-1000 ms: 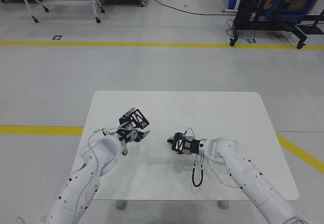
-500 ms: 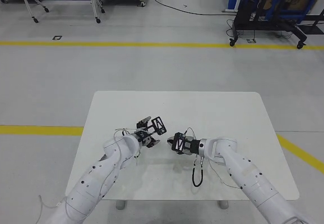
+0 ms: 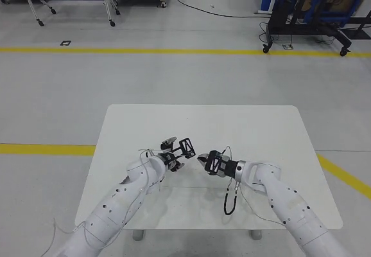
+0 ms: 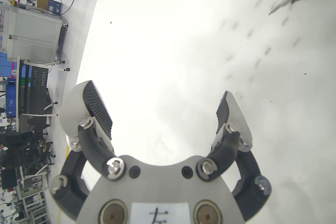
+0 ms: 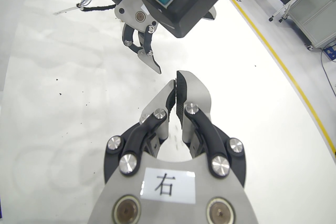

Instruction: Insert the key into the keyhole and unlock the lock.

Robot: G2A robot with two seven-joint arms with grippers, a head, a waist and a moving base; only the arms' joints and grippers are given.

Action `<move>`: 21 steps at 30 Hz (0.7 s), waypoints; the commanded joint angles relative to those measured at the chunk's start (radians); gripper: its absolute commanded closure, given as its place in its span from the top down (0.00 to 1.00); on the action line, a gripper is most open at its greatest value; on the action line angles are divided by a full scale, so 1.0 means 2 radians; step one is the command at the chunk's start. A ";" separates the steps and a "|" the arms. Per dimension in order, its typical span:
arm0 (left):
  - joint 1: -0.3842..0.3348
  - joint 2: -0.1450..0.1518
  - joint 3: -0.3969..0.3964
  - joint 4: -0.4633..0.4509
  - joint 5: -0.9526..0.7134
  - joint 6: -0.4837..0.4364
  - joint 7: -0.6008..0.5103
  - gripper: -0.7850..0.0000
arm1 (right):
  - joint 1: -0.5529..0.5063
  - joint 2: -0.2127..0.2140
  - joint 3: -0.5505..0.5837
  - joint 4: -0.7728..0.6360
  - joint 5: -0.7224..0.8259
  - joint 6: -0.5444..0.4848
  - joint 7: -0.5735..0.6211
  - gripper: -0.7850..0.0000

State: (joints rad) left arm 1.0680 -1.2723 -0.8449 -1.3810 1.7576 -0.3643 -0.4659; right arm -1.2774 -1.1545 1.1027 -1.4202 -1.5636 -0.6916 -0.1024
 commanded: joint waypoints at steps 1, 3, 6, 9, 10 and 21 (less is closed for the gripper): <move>0.002 0.000 -0.012 -0.006 -0.009 0.027 0.003 1.00 | -0.007 0.002 0.009 -0.006 0.004 -0.001 -0.003 0.00; 0.002 0.000 -0.012 -0.006 -0.009 0.027 0.003 1.00 | -0.007 0.002 0.009 -0.006 0.004 -0.001 -0.003 0.00; 0.002 0.000 -0.012 -0.006 -0.009 0.027 0.003 1.00 | -0.007 0.002 0.009 -0.006 0.004 -0.001 -0.003 0.00; 0.002 0.000 -0.012 -0.006 -0.009 0.027 0.003 1.00 | -0.007 0.002 0.009 -0.006 0.004 -0.001 -0.003 0.00; 0.002 0.000 -0.015 -0.010 -0.012 0.032 0.008 1.00 | -0.007 0.002 0.009 -0.006 0.004 -0.001 -0.003 0.00; 0.085 0.018 -0.185 -0.013 -0.447 -0.169 0.218 1.00 | 0.005 -0.005 0.039 0.087 0.285 -0.117 -0.091 0.00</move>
State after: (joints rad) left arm 1.2406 -1.2363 -1.2087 -1.4296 0.9975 -0.5956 -0.0331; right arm -1.2736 -1.1638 1.1792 -1.2725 -1.0855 -0.8687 -0.2763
